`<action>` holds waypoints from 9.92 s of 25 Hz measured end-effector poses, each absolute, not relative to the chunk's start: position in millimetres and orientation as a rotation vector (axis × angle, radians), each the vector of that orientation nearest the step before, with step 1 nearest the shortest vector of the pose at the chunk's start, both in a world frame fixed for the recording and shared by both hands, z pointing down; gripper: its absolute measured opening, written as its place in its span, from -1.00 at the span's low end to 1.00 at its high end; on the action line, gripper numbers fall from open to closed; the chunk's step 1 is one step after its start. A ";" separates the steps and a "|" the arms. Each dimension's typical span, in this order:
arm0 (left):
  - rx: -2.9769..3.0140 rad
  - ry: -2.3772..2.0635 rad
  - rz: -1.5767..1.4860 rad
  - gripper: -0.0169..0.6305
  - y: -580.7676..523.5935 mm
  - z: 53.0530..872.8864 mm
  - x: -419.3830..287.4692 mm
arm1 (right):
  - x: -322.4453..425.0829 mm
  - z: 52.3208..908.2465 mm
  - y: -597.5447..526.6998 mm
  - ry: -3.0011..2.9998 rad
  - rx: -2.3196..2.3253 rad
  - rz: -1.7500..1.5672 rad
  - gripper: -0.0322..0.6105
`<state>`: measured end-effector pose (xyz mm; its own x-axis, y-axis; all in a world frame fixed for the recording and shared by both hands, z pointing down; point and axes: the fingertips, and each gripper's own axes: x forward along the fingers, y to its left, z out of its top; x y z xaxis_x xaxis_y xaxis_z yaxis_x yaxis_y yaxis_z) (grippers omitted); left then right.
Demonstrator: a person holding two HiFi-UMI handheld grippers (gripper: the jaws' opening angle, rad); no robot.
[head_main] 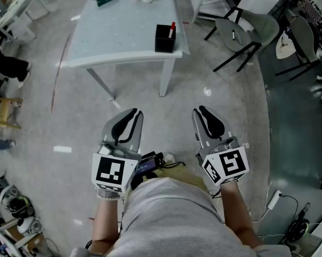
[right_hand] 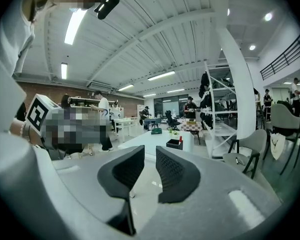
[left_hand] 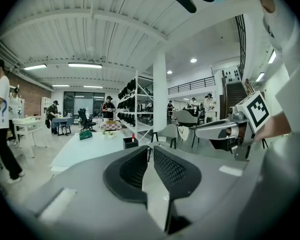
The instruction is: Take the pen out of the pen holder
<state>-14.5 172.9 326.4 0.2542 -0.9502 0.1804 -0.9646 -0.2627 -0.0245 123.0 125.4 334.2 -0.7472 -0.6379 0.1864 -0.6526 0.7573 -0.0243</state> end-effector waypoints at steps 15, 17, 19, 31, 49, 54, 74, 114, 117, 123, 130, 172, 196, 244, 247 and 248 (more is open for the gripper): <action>2.452 -1.847 0.245 -0.69 180.3 321.6 -33.4 | 101.7 332.9 129.5 -2.814 1.064 0.201 -0.47; 2.444 -1.847 0.254 -0.69 182.8 323.5 -39.9 | 98.8 331.7 131.4 -2.812 1.074 0.200 -0.47; 2.454 -1.848 0.248 -0.69 183.2 319.4 -44.1 | 97.3 327.8 133.0 -2.809 1.086 0.185 -0.47; 2.484 -1.836 0.214 -0.70 201.4 320.8 -53.9 | 99.0 329.5 150.8 -2.788 1.156 0.171 -0.47; 2.457 -1.878 0.196 -0.70 183.7 320.5 -59.1 | 97.2 328.8 126.0 -2.802 1.106 0.131 -0.47; 2.440 -1.892 0.208 -0.70 159.5 323.9 -62.2 | 92.7 336.2 99.1 -2.811 1.082 0.148 -0.47; 2.370 -1.937 0.228 -0.70 31.6 326.3 -78.8 | 64.7 344.6 -41.1 -2.832 0.975 0.188 -0.47; 2.257 -2.048 0.265 -0.69 -117.7 310.6 -85.2 | 46.4 342.8 -193.1 -2.863 0.785 0.191 -0.47; 2.270 -2.044 0.264 -0.68 -118.8 309.4 -86.0 | 45.1 342.7 -193.1 -2.862 0.791 0.190 -0.47; 2.289 -2.029 0.255 -0.68 -125.4 305.7 -91.2 | 37.7 335.9 -197.0 -2.856 0.805 0.165 -0.47; 2.306 -2.006 0.250 -0.68 -137.4 305.1 -101.9 | 27.5 338.5 -207.5 -2.841 0.817 0.173 -0.47; 2.129 -2.071 0.266 -0.67 -133.0 330.7 -159.9 | -32.8 435.3 -246.0 -2.648 0.634 0.250 -0.55; 2.160 -2.077 0.242 -0.67 -129.5 323.4 -168.5 | -43.2 410.1 -243.6 -2.688 0.693 0.203 -0.70; 2.685 -1.639 0.202 -0.95 -189.2 291.0 -99.4 | 56.1 312.6 -216.9 -2.664 1.352 0.136 -0.70; 2.701 -1.602 0.215 -0.95 -190.2 292.2 -96.0 | 59.9 316.5 -216.0 -2.644 1.372 0.150 -0.70; 2.705 -1.595 0.219 -0.95 -190.7 293.0 -95.5 | 60.4 317.8 -216.0 -2.640 1.377 0.152 -0.70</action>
